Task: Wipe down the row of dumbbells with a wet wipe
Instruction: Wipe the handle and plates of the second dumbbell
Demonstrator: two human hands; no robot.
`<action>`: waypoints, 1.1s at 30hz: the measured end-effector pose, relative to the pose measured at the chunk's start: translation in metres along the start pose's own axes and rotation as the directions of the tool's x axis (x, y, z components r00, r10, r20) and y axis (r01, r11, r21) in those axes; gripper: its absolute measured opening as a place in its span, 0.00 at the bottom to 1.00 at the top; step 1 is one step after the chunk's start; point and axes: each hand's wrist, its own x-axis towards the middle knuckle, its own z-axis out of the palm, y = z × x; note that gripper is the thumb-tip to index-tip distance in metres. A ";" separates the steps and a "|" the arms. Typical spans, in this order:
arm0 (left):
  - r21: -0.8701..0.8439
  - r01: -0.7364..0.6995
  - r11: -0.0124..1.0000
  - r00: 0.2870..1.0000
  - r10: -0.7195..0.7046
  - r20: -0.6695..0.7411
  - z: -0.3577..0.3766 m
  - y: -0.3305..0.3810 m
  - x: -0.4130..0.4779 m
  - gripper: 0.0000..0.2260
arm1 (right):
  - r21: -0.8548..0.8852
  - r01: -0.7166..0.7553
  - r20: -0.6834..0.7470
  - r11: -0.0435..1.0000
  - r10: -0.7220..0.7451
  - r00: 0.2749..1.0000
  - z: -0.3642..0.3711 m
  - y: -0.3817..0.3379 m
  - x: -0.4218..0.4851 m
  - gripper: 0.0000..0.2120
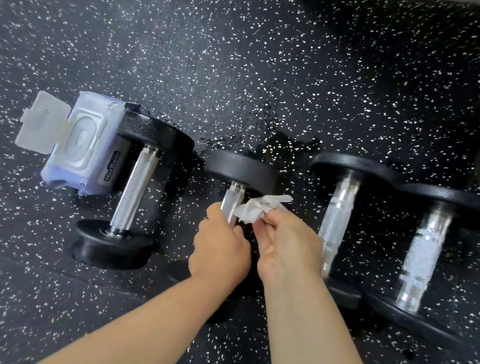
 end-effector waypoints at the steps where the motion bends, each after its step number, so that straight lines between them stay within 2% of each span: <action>1: -0.007 0.012 1.000 1.000 -0.012 -0.016 0.001 0.000 0.001 0.14 | 0.010 -0.001 -0.005 1.000 0.001 1.000 -0.002 0.003 0.001 0.08; 5: 0.009 -0.006 1.000 0.999 0.006 -0.050 -0.001 -0.010 0.017 0.11 | 0.009 -0.027 -0.018 1.000 0.027 0.999 -0.003 0.008 0.005 0.10; 10: -0.057 -0.021 0.998 1.000 0.020 -0.018 -0.010 -0.019 0.032 0.13 | 0.087 -0.104 0.049 0.991 0.100 0.994 0.011 0.007 0.011 0.07; 12: -0.094 -0.030 0.995 0.999 0.029 -0.014 -0.014 -0.016 0.029 0.18 | 0.075 -0.130 0.054 0.989 0.126 0.991 0.017 0.007 0.013 0.05; 15: -0.177 -0.036 0.984 0.998 0.045 0.044 -0.017 -0.013 0.019 0.20 | 0.013 -0.139 0.033 0.990 0.139 0.990 0.019 0.004 0.018 0.05; 18: -0.276 -0.025 0.961 0.990 0.062 0.125 -0.018 -0.007 0.013 0.13 | -0.210 -0.158 0.034 0.965 0.169 0.985 0.020 -0.001 0.026 0.13; 19: -0.305 -0.016 0.952 0.985 0.067 0.158 -0.020 -0.005 0.012 0.11 | -0.226 -0.158 0.025 0.961 0.168 0.985 0.022 -0.004 0.030 0.15; 22: -0.375 0.037 0.926 0.962 0.068 0.263 -0.026 0.003 0.011 0.08 | -0.195 -0.144 0.007 0.970 0.148 0.989 0.022 -0.007 0.038 0.15; 26: -0.465 0.134 0.875 0.952 0.016 0.305 -0.027 0.006 0.013 0.10 | -0.115 -0.187 0.109 0.976 0.200 0.974 0.023 -0.007 0.038 0.09; 29: -0.510 0.169 0.843 0.947 0.003 0.320 -0.025 0.002 0.016 0.12 | 0.046 -0.060 0.128 0.997 0.054 0.990 0.015 -0.005 0.030 0.06; 30: -0.516 0.176 0.838 0.943 0.007 0.332 -0.025 0.001 0.016 0.11 | 0.091 -0.091 0.116 0.992 0.080 0.990 0.017 -0.005 0.027 0.06; 33: -0.522 0.181 0.833 0.925 0.036 0.378 -0.028 -0.002 0.014 0.12 | 0.017 -0.159 0.074 0.987 0.157 0.985 0.022 -0.004 0.030 0.09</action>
